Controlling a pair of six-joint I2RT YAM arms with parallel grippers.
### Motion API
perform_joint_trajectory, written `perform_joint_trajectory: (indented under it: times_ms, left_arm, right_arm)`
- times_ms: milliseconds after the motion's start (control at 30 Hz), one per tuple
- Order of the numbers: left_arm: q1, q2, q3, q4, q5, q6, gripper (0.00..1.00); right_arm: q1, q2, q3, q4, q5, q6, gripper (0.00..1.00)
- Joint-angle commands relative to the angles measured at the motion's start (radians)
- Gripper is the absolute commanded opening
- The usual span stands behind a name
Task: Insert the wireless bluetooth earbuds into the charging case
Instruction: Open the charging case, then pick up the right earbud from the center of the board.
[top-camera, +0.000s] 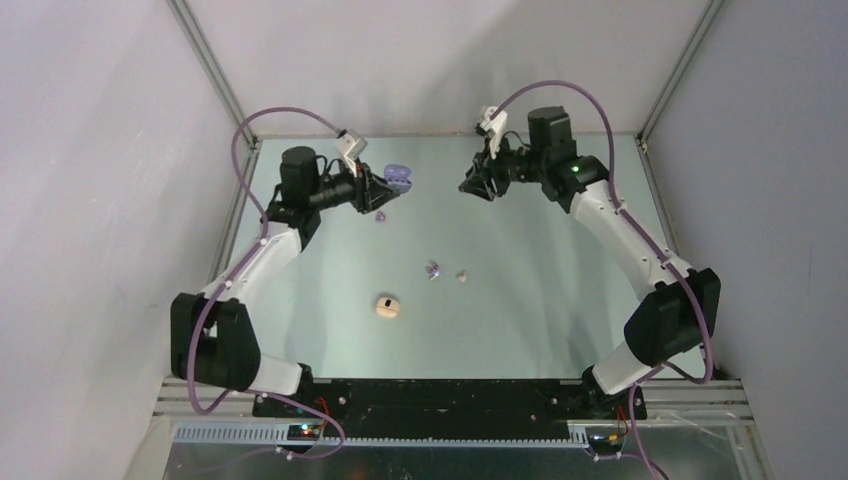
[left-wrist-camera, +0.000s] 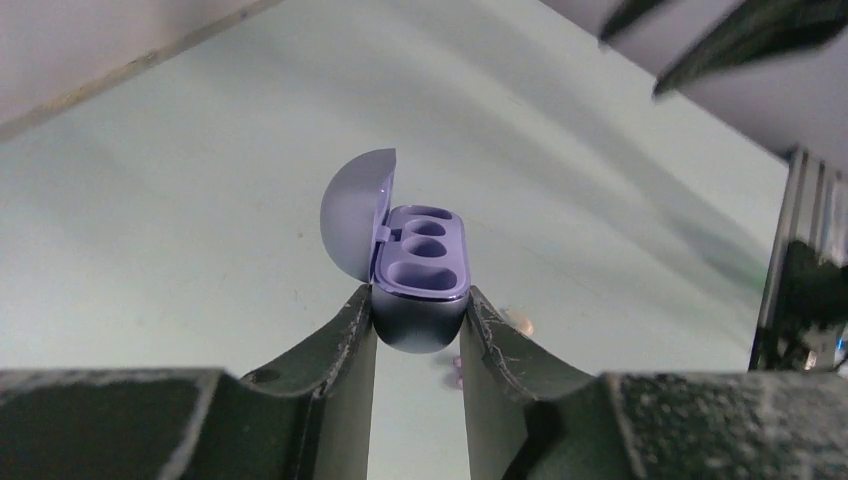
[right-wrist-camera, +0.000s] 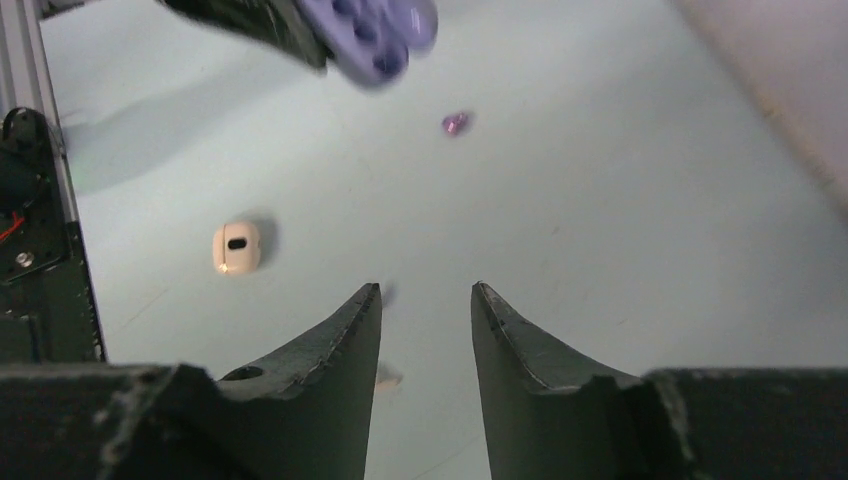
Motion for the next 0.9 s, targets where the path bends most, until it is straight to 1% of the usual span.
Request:
perform_joint_trajectory:
  times_ms: [0,33,167,233,400,500,700,767,800,833,867]
  left_arm:
    - [0.026,-0.131,-0.057,0.159,-0.13,-0.237,0.0]
    - [0.027,-0.161,-0.065,0.146,-0.142,-0.228,0.0]
    - [0.033,-0.237,-0.117,0.117,-0.209,-0.213,0.0]
    - [0.039,-0.268,-0.142,0.11,-0.234,-0.221,0.0]
    - [0.044,-0.331,-0.192,0.076,-0.295,-0.225,0.0]
    - [0.047,-0.368,-0.212,0.049,-0.324,-0.21,0.0]
    - [0.058,-0.417,-0.263,0.023,-0.339,-0.202,0.0]
    - [0.06,-0.428,-0.276,0.014,-0.33,-0.199,0.0]
    - [0.061,-0.435,-0.284,0.01,-0.325,-0.196,0.0]
    - [0.062,-0.438,-0.291,0.006,-0.315,-0.194,0.0]
    - [0.063,-0.443,-0.294,0.003,-0.307,-0.19,0.0]
  right_arm:
    - [0.052,0.044,-0.071,-0.032,0.116,0.107,0.4]
    - [0.063,0.071,-0.077,-0.038,0.147,0.153,0.36]
    - [0.103,0.162,-0.089,-0.039,0.174,0.243,0.29]
    - [0.111,0.21,-0.087,-0.039,0.184,0.274,0.28]
    - [0.136,0.309,-0.066,-0.068,0.227,0.274,0.25]
    - [0.157,0.373,-0.015,-0.13,0.229,0.244,0.27]
    - [0.181,0.399,-0.021,-0.143,0.222,0.204,0.28]
    - [0.183,0.394,-0.032,-0.144,0.151,0.129,0.31]
    - [0.183,0.392,-0.036,-0.17,0.079,0.019,0.33]
    - [0.184,0.389,-0.037,-0.188,0.051,-0.042,0.34]
    - [0.184,0.382,-0.039,-0.219,0.017,-0.186,0.35]
